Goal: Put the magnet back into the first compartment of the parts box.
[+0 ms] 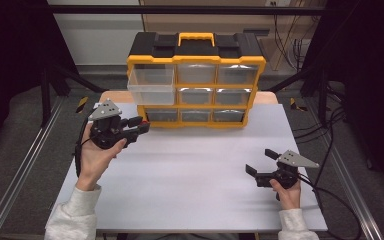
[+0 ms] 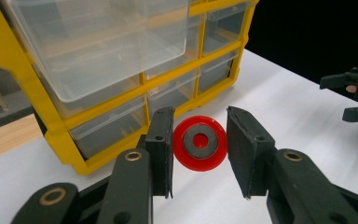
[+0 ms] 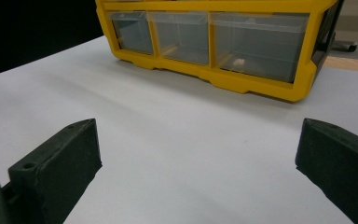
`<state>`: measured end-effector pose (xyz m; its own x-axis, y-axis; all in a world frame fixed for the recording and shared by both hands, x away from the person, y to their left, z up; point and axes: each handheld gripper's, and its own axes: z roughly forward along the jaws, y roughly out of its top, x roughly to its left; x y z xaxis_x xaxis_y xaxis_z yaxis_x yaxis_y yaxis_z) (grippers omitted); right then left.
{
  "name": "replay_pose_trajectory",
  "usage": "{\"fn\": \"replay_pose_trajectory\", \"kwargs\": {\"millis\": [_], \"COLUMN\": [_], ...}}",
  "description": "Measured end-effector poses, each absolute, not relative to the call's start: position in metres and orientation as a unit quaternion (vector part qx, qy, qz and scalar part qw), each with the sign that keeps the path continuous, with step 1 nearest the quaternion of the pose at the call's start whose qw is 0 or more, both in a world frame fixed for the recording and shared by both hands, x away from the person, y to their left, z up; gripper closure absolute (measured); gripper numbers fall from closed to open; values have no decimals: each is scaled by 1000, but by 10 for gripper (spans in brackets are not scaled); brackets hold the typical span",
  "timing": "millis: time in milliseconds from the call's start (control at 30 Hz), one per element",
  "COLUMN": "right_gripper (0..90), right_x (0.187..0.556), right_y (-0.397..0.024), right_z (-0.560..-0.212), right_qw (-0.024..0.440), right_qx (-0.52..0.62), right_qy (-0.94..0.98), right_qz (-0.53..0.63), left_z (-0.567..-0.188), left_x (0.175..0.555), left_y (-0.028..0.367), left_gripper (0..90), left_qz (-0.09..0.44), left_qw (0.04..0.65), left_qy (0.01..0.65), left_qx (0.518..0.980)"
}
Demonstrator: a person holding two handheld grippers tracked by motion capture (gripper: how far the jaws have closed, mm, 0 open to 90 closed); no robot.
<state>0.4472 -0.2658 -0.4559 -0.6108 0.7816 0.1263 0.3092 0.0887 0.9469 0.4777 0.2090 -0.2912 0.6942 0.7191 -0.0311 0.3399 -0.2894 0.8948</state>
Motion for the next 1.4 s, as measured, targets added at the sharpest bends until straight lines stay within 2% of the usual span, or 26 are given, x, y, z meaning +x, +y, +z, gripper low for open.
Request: {"fn": "replay_pose_trajectory", "kwargs": {"millis": [1400], "right_gripper": [4], "right_x": [447], "right_y": [-266], "right_z": [-456], "right_qw": [211], "right_qx": [388], "right_qy": [706], "right_qz": [553], "left_z": [-228], "left_x": [485], "left_y": [197], "left_gripper": [621], "left_qz": [223], "left_qw": [502], "left_qy": [321], "left_qx": [771]}}
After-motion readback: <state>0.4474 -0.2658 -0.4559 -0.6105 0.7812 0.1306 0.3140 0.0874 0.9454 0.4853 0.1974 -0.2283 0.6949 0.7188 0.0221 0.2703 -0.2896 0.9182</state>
